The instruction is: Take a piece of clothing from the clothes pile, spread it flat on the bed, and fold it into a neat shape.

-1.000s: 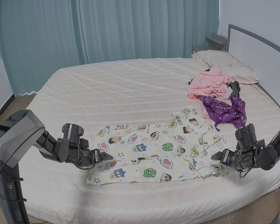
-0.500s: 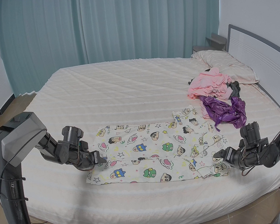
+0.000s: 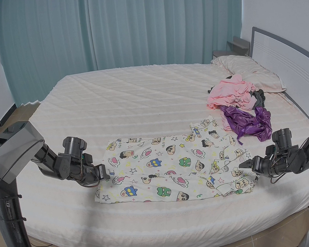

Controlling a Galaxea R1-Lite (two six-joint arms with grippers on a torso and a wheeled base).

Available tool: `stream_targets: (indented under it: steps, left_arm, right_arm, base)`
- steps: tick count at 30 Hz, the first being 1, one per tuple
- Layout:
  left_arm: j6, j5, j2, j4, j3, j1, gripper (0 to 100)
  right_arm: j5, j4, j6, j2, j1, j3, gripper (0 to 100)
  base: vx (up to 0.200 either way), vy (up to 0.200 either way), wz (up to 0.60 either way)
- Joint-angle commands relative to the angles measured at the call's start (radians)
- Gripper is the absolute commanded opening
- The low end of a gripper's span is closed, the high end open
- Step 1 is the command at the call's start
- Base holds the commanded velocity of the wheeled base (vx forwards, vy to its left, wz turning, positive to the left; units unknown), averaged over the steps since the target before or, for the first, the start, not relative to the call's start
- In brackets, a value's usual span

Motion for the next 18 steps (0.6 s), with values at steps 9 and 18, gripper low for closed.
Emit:
stream_targets:
  steps: [9,18]
  left_arm:
    - [-0.001,0.002,-0.048,0.002,0.025,-0.007,0]
    - [-0.001,0.004,-0.048,0.004,0.028,-0.007,0]
  right_arm:
    - [0.154,-0.001,-0.154,0.216,-0.011,-0.139,100]
    - [0.266,-0.001,-0.17,0.239,-0.028,-0.157,100]
  base:
    - [0.0,0.0,0.0]
    - [0.0,0.0,0.0]
